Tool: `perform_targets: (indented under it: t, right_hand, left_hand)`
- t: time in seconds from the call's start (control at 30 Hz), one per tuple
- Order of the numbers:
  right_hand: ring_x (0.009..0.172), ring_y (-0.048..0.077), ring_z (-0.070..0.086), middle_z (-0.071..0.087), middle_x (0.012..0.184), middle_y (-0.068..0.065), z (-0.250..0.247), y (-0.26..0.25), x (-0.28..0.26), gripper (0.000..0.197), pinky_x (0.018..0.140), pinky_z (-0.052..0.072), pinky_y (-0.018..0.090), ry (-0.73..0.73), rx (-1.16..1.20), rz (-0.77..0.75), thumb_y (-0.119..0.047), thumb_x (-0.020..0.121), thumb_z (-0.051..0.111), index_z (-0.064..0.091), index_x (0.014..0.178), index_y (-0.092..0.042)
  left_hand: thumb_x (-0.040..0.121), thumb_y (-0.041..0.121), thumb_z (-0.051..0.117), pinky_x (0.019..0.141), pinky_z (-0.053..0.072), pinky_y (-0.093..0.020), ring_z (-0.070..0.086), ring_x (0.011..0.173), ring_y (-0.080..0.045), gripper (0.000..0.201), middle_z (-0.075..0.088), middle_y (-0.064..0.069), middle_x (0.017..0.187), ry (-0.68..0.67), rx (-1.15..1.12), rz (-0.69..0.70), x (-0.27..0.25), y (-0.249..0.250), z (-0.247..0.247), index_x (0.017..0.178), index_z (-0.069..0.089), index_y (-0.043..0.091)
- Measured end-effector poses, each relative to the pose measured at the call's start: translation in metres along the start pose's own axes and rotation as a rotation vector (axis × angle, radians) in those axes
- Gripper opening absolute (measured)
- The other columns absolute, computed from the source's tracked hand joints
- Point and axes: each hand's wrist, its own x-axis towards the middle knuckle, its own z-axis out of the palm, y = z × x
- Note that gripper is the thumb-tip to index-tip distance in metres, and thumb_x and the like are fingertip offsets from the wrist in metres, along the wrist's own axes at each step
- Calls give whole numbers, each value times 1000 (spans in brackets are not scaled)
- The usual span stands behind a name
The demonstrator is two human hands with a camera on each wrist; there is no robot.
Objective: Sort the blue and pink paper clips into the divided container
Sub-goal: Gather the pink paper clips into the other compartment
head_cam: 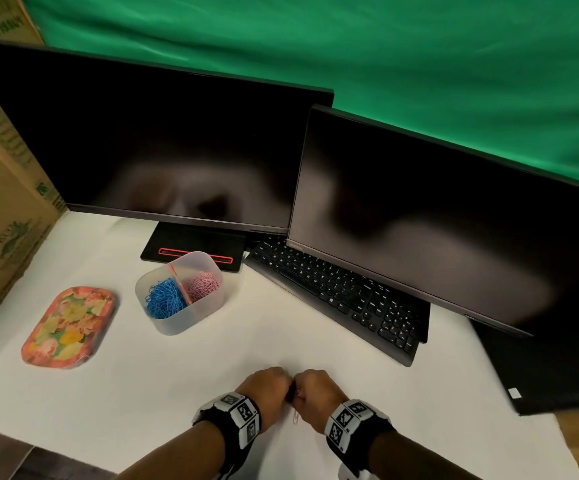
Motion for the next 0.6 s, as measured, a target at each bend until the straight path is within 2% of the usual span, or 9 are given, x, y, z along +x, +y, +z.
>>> perform_targets:
  t: [0.1, 0.17, 0.2, 0.3, 0.43, 0.53, 0.6]
  right_hand:
    - [74, 16, 56, 57, 81, -3, -5, -1, 5, 12, 70, 50, 27, -38, -20, -25, -21, 91, 53, 63, 85, -19]
    - [77, 15, 56, 58, 85, -3, -7, -2, 8, 14, 75, 53, 28, -47, -20, -41, -18, 91, 53, 66, 91, -14]
    - [78, 14, 57, 59, 86, -3, -8, -3, 10, 15, 75, 52, 27, -47, -11, -49, -16, 90, 53, 67, 93, -12]
    - [75, 13, 59, 62, 84, -2, -21, -16, 20, 17, 67, 49, 17, -21, 14, -59, -12, 88, 54, 71, 91, -14]
    - [74, 16, 60, 71, 89, 5, -53, -53, 46, 19, 67, 47, 18, 53, -24, -121, -13, 86, 55, 73, 91, -16]
    - [66, 19, 58, 64, 75, 3, -77, -90, 77, 13, 68, 55, 26, 132, -30, -141, -18, 84, 60, 73, 85, -19]
    - [67, 23, 60, 62, 75, 3, -89, -115, 95, 12, 69, 57, 29, 177, -16, -149, -18, 83, 61, 73, 82, -20]
  left_hand:
    - [91, 11, 46, 88, 49, -37, 60, 102, -29, 21, 58, -7, 112, 14, 21, 29, 1, -5, -1, 108, 59, 12]
    - [92, 13, 46, 86, 49, -35, 59, 101, -29, 19, 58, -6, 111, 23, 24, 45, 1, -9, -4, 107, 59, 14]
    - [92, 14, 46, 85, 47, -35, 59, 101, -28, 19, 58, -6, 111, 29, 23, 49, 1, -11, -6, 105, 60, 14]
    - [92, 16, 45, 83, 46, -33, 59, 98, -28, 21, 58, -5, 109, 67, 16, 32, 0, -20, -25, 102, 63, 16]
    - [90, 20, 47, 82, 48, -32, 61, 97, -27, 23, 61, -3, 108, 218, -16, 7, -3, -41, -73, 103, 67, 21]
    - [90, 23, 49, 79, 46, -29, 62, 94, -23, 22, 64, 0, 104, 362, -1, -33, -4, -64, -115, 100, 68, 25]
    - [91, 23, 49, 81, 47, -30, 62, 92, -22, 22, 65, 1, 101, 426, -2, -92, -1, -80, -139, 98, 69, 25]
